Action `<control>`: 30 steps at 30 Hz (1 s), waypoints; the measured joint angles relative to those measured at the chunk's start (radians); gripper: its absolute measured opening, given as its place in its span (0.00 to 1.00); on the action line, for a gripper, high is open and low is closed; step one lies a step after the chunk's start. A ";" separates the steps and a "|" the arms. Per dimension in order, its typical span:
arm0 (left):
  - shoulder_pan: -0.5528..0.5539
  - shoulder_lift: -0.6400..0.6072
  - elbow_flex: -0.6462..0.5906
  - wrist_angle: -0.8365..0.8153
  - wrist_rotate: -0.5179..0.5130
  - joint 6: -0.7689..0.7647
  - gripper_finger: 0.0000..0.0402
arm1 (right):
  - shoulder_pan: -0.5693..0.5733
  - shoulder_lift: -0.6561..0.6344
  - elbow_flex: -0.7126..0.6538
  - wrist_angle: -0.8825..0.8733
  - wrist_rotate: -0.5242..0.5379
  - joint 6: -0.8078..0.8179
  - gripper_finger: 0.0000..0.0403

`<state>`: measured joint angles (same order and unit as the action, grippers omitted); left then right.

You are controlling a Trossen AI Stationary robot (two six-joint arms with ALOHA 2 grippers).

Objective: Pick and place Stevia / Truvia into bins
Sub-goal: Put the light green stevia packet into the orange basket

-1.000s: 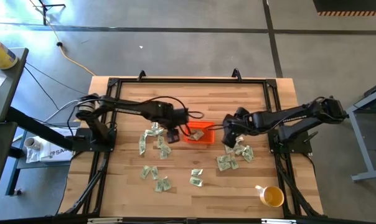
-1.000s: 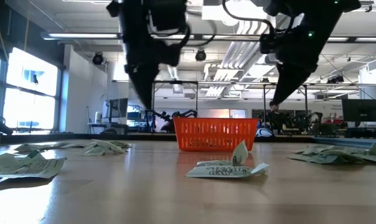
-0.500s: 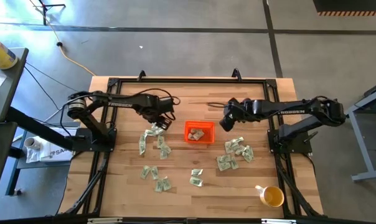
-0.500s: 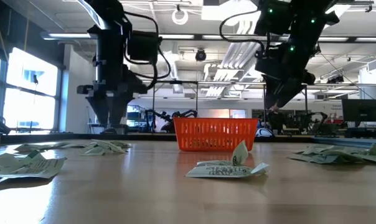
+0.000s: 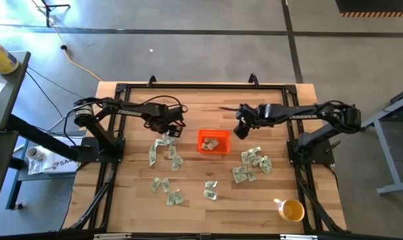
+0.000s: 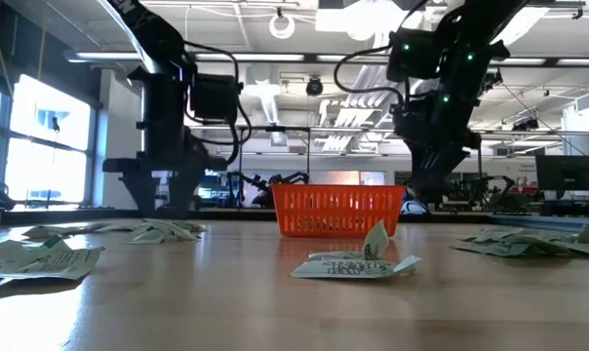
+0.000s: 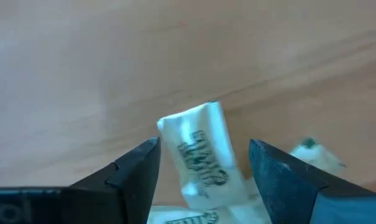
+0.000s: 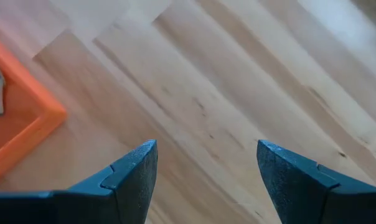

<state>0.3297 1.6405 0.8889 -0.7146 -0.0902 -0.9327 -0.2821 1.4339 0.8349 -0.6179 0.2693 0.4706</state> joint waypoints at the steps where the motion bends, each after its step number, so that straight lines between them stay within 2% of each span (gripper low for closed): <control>1: 0.009 0.005 -0.007 0.001 0.004 0.000 0.66 | 0.000 0.008 0.000 0.004 -0.009 -0.004 0.65; 6: 0.046 0.008 -0.036 0.013 0.063 0.041 0.55 | 0.001 0.030 0.000 -0.002 -0.037 -0.008 0.65; 13: 0.044 0.010 -0.026 -0.002 0.053 0.095 0.32 | 0.001 0.025 0.000 0.013 -0.026 -0.052 0.65; 20: 0.043 -0.013 0.099 -0.001 0.016 0.190 0.07 | 0.003 -0.028 0.000 0.058 0.040 -0.090 0.65; 23: 0.042 -0.028 0.186 -0.006 -0.021 0.244 0.05 | 0.003 -0.083 0.000 0.067 0.102 -0.089 0.65; 26: 0.042 -0.033 0.292 0.026 -0.029 0.329 0.07 | 0.003 -0.145 0.000 0.059 0.170 -0.088 0.65; 28: 0.041 -0.033 0.351 0.072 0.000 0.423 0.09 | 0.003 -0.184 0.000 0.052 0.196 -0.087 0.65; 30: 0.035 -0.031 0.390 0.163 0.076 0.497 0.08 | 0.001 -0.221 0.000 0.031 0.209 -0.080 0.65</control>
<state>0.3650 1.6096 1.2792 -0.5517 -0.0147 -0.4353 -0.2811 1.2127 0.8352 -0.5866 0.4785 0.3909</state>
